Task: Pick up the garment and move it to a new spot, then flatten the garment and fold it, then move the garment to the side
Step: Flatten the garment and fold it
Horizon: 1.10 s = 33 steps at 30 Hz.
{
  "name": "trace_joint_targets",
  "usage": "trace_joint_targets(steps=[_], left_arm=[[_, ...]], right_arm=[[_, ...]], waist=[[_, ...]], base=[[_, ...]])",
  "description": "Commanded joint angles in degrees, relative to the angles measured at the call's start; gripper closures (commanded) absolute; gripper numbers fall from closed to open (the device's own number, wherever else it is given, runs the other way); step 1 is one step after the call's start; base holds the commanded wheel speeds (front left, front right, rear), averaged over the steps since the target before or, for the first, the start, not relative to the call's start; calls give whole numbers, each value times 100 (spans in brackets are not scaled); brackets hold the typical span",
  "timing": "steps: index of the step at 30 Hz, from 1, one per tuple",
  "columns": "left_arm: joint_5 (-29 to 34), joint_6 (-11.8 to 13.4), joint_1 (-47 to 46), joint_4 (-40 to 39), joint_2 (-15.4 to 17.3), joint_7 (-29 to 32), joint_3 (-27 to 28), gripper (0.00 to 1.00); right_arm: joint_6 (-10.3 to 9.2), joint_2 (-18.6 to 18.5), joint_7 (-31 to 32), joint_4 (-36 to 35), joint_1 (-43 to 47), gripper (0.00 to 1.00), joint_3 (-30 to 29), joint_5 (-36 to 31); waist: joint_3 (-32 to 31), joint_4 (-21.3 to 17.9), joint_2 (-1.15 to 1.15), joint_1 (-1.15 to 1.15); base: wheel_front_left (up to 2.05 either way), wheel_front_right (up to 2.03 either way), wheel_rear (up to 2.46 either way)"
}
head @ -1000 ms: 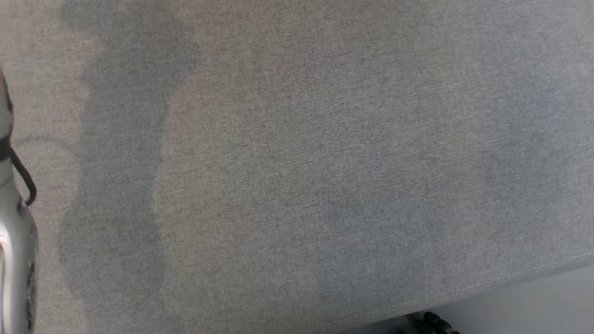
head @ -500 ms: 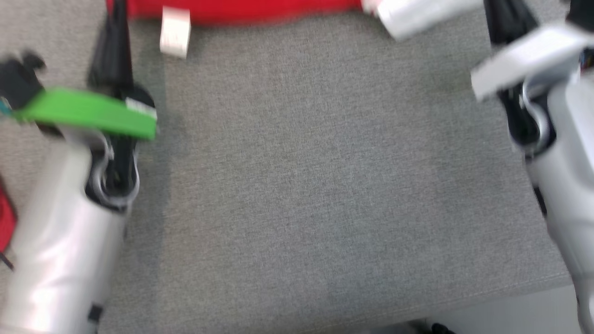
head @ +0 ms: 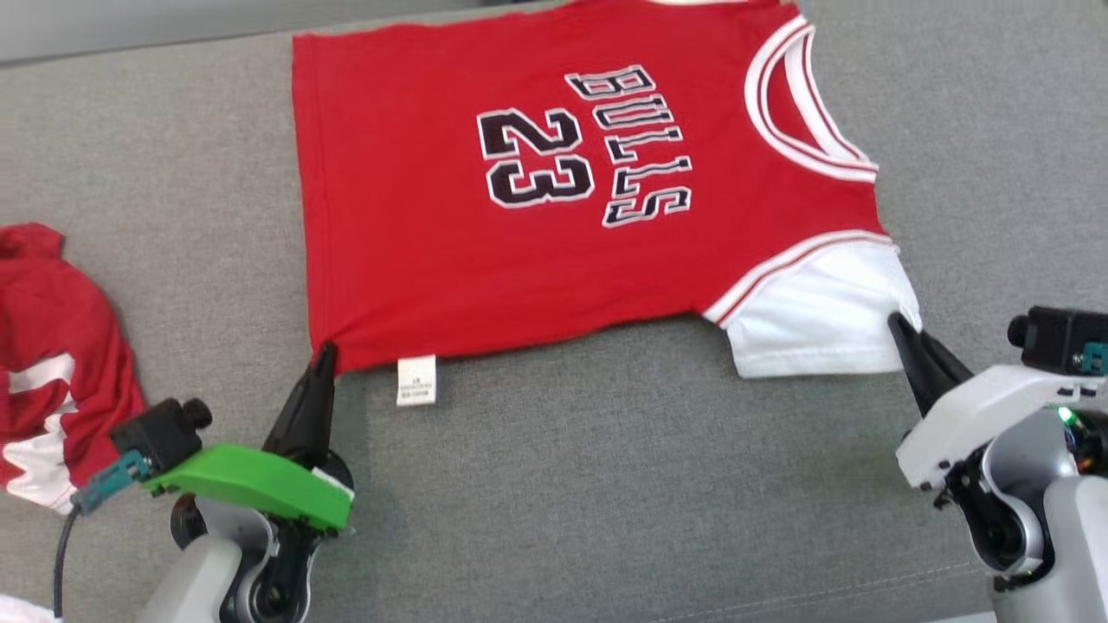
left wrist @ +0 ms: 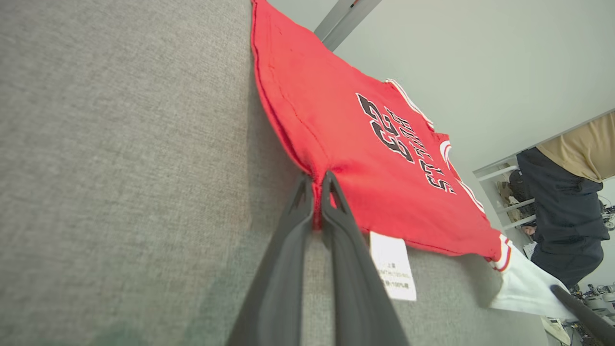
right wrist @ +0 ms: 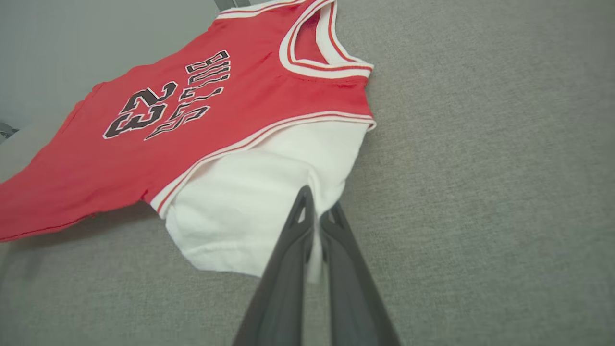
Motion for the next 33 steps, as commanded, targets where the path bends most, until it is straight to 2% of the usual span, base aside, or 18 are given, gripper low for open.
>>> trace_joint_targets(steps=[1,7,13,16,20,24,30,33], left_arm=[[-17,118,223,-93,102,44,-7,100],[54,505,761,-534,325,311,-158,100],[80,917,1122,-781,553,732,-346,100],[7,1040,1256,-983,597,832,-354,100],[59,1070,1206,-1190,622,807,-336,100],[103,1039,831,-1275,514,899,-387,100],[108,1165,101,-1077,388,1309,-460,100],[132,1307,-299,-899,322,1559,-489,100]], right_arm=[[-2,141,242,-164,232,100,-179,-192],[-3,601,1277,-924,981,100,-745,-646],[-3,687,1927,-1357,1475,100,-985,-845],[-3,692,2066,-1469,1581,100,-1008,-715],[-3,694,2042,-1567,1406,100,-975,-670],[-3,696,2065,-1633,1095,100,-885,-633],[-2,698,2354,-1469,315,100,-660,-694],[-2,676,2473,-1283,-158,100,-620,-743]], waist=[[-437,134,0,0],[-666,202,0,0],[-700,217,0,0],[-671,215,0,0],[-611,222,0,0],[-537,263,0,0],[-375,301,0,0],[-264,330,0,0]], base=[[0,0,0],[0,0,0],[0,0,0],[0,0,0],[0,0,0],[0,0,0],[0,0,0],[0,0,0]])
